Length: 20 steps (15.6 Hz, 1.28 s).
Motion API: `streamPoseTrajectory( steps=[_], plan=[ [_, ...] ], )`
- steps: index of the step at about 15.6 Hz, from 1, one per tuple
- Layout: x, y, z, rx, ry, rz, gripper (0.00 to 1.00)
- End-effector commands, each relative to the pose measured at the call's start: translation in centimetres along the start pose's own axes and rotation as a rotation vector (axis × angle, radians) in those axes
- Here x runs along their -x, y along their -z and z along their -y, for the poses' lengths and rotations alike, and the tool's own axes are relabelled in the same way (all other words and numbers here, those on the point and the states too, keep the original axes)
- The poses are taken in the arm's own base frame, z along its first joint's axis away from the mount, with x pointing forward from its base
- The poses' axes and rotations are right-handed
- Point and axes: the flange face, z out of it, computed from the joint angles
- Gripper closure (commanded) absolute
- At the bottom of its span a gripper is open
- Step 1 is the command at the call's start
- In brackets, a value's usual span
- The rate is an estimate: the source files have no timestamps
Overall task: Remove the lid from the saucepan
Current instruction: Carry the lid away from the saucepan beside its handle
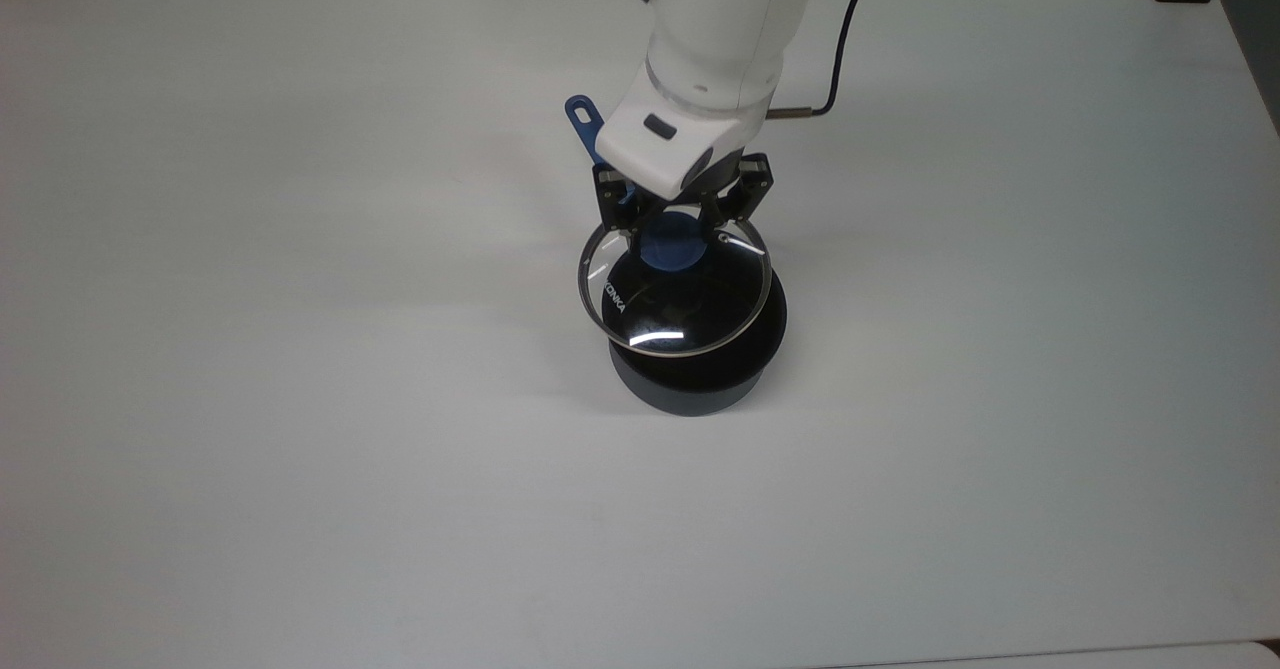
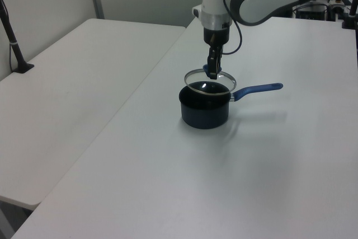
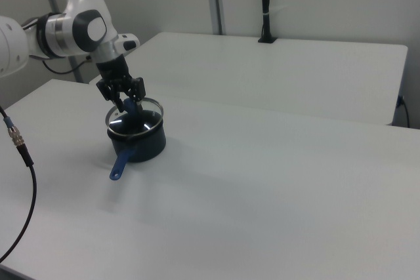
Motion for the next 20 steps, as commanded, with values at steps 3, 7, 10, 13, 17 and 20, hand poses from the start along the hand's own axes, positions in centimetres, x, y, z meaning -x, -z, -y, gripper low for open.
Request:
streamPoseTrajectory(
  steps=[3,7,10,13,17,20],
  plan=[
    [1.6,1.9,1.1,-0.015,0.009,0.049,0.51],
    [4.1,2.7,4.2,-0.018,0.062,0.067,0.51],
    [6.2,3.5,4.6,-0.015,0.079,0.073,0.51],
    [7.4,3.4,5.7,-0.013,0.104,0.088,0.51],
    [8.0,2.5,6.2,-0.010,0.116,0.110,0.51],
    [8.9,1.4,7.9,-0.006,0.147,0.135,0.51]
  ],
)
